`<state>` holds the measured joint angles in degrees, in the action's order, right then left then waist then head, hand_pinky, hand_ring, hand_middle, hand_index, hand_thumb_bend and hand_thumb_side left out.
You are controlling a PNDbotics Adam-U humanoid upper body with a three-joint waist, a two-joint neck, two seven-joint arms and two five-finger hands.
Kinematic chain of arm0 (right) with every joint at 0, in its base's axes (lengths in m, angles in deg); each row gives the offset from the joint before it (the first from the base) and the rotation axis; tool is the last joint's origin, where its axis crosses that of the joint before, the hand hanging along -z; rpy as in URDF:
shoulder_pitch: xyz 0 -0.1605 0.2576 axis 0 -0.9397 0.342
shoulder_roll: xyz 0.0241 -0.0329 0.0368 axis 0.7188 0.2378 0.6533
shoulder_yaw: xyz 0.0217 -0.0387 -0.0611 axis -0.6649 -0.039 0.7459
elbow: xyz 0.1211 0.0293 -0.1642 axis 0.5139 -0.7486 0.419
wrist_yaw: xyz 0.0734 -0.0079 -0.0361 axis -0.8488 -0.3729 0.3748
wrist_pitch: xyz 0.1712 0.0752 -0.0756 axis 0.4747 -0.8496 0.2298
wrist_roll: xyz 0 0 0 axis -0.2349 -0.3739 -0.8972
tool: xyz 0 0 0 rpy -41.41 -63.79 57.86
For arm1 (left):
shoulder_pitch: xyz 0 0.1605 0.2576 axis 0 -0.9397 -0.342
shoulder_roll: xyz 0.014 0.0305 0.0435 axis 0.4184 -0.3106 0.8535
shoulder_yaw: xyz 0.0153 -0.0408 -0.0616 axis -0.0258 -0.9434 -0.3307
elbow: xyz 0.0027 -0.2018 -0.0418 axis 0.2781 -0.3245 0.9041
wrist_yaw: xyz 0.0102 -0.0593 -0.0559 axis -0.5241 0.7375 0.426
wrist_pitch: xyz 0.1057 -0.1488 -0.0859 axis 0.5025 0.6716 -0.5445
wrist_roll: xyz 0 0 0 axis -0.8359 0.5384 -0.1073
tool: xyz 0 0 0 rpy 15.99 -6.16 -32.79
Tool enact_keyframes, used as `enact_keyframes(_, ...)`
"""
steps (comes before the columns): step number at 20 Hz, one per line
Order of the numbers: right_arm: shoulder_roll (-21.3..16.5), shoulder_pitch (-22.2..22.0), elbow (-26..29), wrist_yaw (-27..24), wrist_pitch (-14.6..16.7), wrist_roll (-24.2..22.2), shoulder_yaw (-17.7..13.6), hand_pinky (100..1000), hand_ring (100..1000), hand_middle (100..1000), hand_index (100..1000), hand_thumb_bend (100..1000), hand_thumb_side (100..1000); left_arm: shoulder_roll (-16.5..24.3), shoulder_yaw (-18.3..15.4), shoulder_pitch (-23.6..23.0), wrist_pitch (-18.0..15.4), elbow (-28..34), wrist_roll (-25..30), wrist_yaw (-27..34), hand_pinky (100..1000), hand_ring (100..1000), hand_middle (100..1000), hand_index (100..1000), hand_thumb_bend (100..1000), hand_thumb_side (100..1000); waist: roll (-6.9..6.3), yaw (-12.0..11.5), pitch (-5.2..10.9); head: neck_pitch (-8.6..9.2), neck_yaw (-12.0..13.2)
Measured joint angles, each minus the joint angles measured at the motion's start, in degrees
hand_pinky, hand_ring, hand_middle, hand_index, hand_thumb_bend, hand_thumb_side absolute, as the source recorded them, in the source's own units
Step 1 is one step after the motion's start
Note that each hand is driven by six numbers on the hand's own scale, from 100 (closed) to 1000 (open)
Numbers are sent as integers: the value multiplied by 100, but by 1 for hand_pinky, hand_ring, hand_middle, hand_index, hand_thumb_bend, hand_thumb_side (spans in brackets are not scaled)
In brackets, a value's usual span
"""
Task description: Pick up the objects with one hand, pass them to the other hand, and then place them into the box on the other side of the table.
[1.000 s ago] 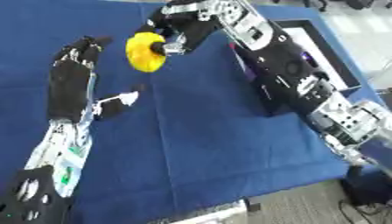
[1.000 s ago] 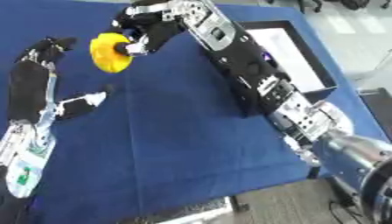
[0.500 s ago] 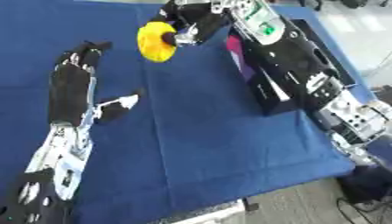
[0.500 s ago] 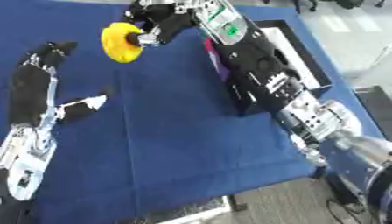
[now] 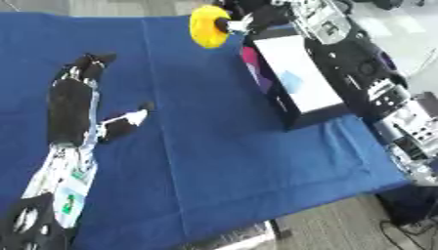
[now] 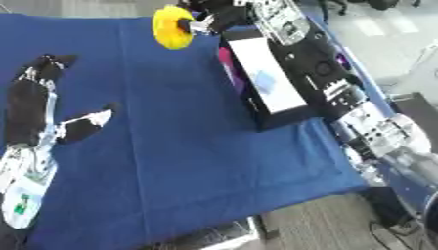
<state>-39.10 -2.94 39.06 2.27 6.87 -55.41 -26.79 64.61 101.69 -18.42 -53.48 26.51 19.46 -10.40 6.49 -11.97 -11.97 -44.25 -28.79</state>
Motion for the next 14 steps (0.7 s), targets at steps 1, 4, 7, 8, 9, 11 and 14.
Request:
enact_keyframes(1, -43, -55, -32, -18, 4, 95, -56, 670, 1000, 488, 699, 100, 202, 10, 0, -8, 12, 0, -2, 2, 724, 588, 603, 789, 755, 263, -6, 9, 3, 0, 8)
enact_keyframes(4, -145, -240, -115, -76, -3, 415, -246, 671, 1000, 490, 702, 100, 200, 49, -2, -47, 38, 0, -2, 4, 724, 589, 604, 789, 759, 267, -16, 34, 26, 0, 25)
enact_keyframes(7, -267, -381, -189, -139, -20, 631, -395, 671, 1000, 492, 705, 100, 199, 54, -2, -51, 52, -2, 8, 5, 724, 589, 603, 789, 760, 268, -16, 50, 37, 0, 29)
enact_keyframes(8, -321, -426, -215, -175, -19, 676, -442, 671, 1000, 492, 703, 100, 199, 66, -2, -53, 53, -2, 8, 5, 724, 589, 603, 788, 761, 270, -16, 57, 37, 0, 29)
enact_keyframes(9, -381, -480, -232, -214, -15, 718, -491, 672, 1000, 492, 703, 100, 199, 81, -2, -55, 54, -3, 7, 5, 724, 589, 603, 789, 761, 271, -16, 60, 38, 0, 29)
enact_keyframes(11, -499, -595, -260, -304, 7, 802, -585, 671, 1000, 494, 705, 100, 199, 102, -6, -65, 63, -6, 2, 5, 724, 589, 603, 789, 761, 273, -16, 64, 42, 0, 28)
enact_keyframes(14, -651, -821, -346, -409, 27, 948, -740, 670, 1000, 495, 707, 100, 198, 137, -32, -79, 86, -11, -5, 11, 724, 590, 604, 789, 766, 278, -26, 72, 52, 0, 13)
